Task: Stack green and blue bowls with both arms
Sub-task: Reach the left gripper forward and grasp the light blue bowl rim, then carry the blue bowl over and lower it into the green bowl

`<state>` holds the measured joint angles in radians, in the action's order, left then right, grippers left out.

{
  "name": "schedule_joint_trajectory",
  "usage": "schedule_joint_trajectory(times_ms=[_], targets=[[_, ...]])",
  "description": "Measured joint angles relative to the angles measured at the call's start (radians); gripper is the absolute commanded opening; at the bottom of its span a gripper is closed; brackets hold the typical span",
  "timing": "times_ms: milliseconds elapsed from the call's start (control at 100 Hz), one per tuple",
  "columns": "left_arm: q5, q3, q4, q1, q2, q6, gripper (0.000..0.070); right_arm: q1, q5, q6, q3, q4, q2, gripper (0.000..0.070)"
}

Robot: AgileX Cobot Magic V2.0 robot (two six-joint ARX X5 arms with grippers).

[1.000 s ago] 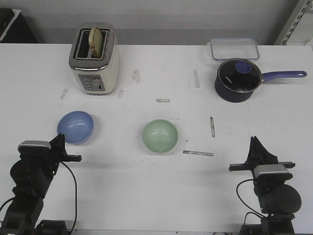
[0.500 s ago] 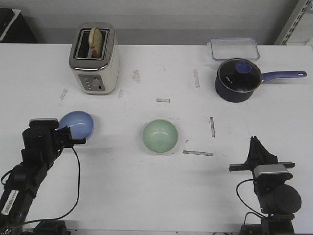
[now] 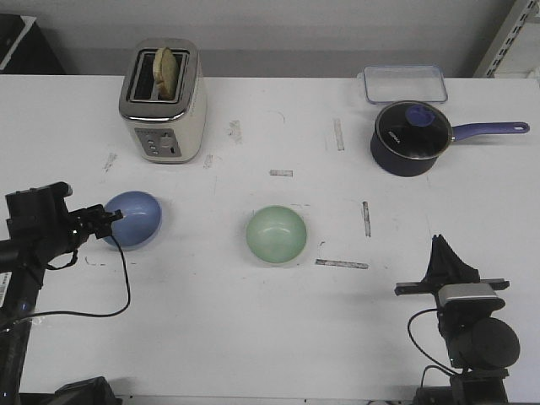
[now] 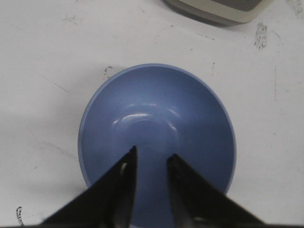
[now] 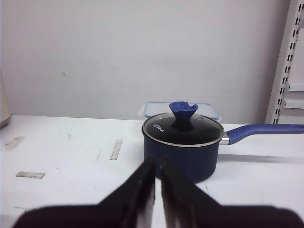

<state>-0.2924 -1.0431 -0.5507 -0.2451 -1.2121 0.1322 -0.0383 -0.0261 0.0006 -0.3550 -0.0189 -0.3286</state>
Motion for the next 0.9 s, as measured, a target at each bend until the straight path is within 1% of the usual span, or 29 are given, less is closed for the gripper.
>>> schedule_joint_trajectory(times_ms=[60, 90, 110, 270, 600, 630, 650, 720, 810, 860, 900], targets=[[-0.005, -0.017, -0.002, -0.03, -0.027, 0.009, 0.0535, 0.0, 0.0, 0.0, 0.0, 0.0, 0.0, 0.0013], [-0.006, -0.025, -0.002, -0.044, -0.043, 0.01, 0.0569, 0.0, 0.0, 0.0, 0.0, 0.0, 0.0, 0.0013], [-0.006, -0.03, 0.0, -0.053, -0.053, 0.012, 0.0579, 0.0, 0.0, 0.0, 0.0, 0.0, 0.0, 0.0013], [-0.006, -0.037, 0.025, -0.092, -0.116, 0.008, 0.0572, 0.0, 0.0, 0.0, 0.0, 0.0, 0.0, 0.0013], [-0.006, -0.037, 0.019, -0.091, -0.272, -0.014, 0.0563, 0.0, 0.0, 0.0, 0.0, 0.0, 0.0, 0.0013], [-0.006, -0.037, 0.019, -0.09, -0.281, -0.014, 0.055, 0.0, 0.0, 0.0, 0.0, 0.0, 0.0, 0.0013], [-0.006, -0.037, 0.019, -0.09, -0.288, -0.014, 0.0529, 0.0, 0.0, 0.0, 0.0, 0.0, 0.0, 0.0013], [-0.006, -0.037, 0.019, -0.087, -0.303, -0.014, 0.0402, 0.0, 0.0, 0.0, 0.0, 0.0, 0.0, 0.0013], [-0.006, -0.037, 0.018, -0.084, -0.319, -0.014, 0.0278, 0.0, 0.0, 0.0, 0.0, 0.0, 0.0, 0.0013], [-0.006, -0.037, 0.016, -0.081, -0.325, -0.014, 0.0235, 0.0, 0.0, 0.0, 0.0, 0.0, 0.0, 0.0013], [-0.006, -0.037, 0.014, -0.079, -0.328, -0.014, 0.0228, 0.0, 0.0, 0.0, 0.0, 0.0, 0.0, 0.0013]])
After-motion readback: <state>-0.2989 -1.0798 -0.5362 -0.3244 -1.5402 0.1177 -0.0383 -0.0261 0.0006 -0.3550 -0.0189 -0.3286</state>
